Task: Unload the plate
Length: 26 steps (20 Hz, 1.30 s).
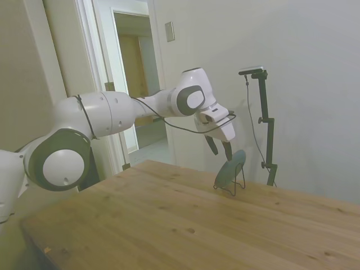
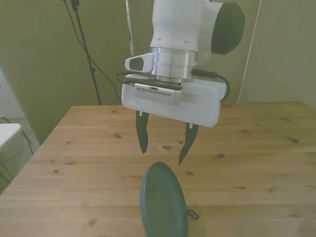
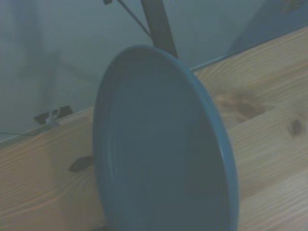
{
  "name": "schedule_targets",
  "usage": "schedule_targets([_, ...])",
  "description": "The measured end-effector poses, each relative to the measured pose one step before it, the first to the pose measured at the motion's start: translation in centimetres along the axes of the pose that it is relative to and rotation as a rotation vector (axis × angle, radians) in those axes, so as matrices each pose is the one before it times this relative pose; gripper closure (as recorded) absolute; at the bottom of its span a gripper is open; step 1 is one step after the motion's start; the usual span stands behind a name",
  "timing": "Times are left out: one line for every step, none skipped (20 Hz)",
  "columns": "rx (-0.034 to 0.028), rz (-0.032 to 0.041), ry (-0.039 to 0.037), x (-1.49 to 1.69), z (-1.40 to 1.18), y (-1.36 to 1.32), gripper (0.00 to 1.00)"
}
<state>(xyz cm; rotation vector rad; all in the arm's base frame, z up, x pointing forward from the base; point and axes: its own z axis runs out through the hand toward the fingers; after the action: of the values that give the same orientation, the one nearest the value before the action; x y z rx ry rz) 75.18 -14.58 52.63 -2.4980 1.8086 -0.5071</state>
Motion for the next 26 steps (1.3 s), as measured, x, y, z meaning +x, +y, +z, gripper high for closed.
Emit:
schedule_targets([-0.00392,-0.00413,0.00817,0.005,0.294,-0.158,0.00])
schedule_targets([-0.00044,-0.00329,0.00504,-0.003,0.250,-0.163,0.00])
schedule_targets([-0.00046,-0.00279,0.00278,-0.024,0.248,-0.133,0.00])
schedule_targets([0.00053,-0.00306,0.00326,-0.036,0.164,-0.134,0.00])
schedule_targets([0.00061,-0.00376,0.00494,-0.072,0.088,-0.167,0.00])
schedule_targets([-0.00034,-0.00374,0.00379,-0.075,0.088,-0.122,0.00])
schedule_targets([-0.00240,-0.00415,0.00564,-0.038,0.094,-0.066,0.00])
schedule_targets([-0.00326,-0.00411,0.00603,-0.038,0.083,-0.050,0.00])
schedule_targets([-0.00358,-0.00534,0.00828,0.021,0.067,-0.022,0.00])
schedule_targets([-0.00414,-0.00745,0.00923,0.040,0.118,-0.006,0.00])
schedule_targets([-0.00565,-0.00782,0.01059,0.014,0.164,-0.012,0.00])
schedule_targets([-0.00428,-0.00683,0.00993,-0.022,0.194,-0.045,0.00])
schedule_targets([-0.00207,-0.00548,0.00710,-0.068,0.198,-0.078,0.00])
schedule_targets([0.00044,-0.00432,0.00592,-0.107,0.146,-0.119,0.00])
schedule_targets([0.00174,-0.00392,0.00584,-0.101,0.113,-0.127,1.00])
schedule_targets([0.00128,-0.00320,0.00480,-0.078,0.074,-0.099,1.00])
schedule_targets([0.00030,-0.00295,0.00457,-0.060,0.037,-0.075,1.00])
schedule_targets([0.00184,-0.00199,0.00439,-0.018,0.017,-0.061,1.00])
schedule_targets([0.00166,-0.00041,0.00145,-0.003,-0.009,-0.030,1.00])
schedule_targets([0.00074,-0.00004,0.00056,0.006,-0.010,-0.008,1.00])
schedule_targets([0.00078,-0.00003,0.00072,0.010,-0.009,-0.007,1.00])
schedule_targets([0.00043,0.00011,0.00070,0.017,-0.006,0.001,1.00])
schedule_targets([-0.00007,-0.00003,0.00019,0.003,0.004,0.002,1.00])
schedule_targets([0.00010,-0.00003,0.00012,0.000,0.006,-0.001,1.00])
schedule_targets([0.00026,0.00004,0.00035,0.007,0.012,0.002,1.00])
schedule_targets([0.00036,0.00024,0.00097,0.027,0.025,0.012,1.00])
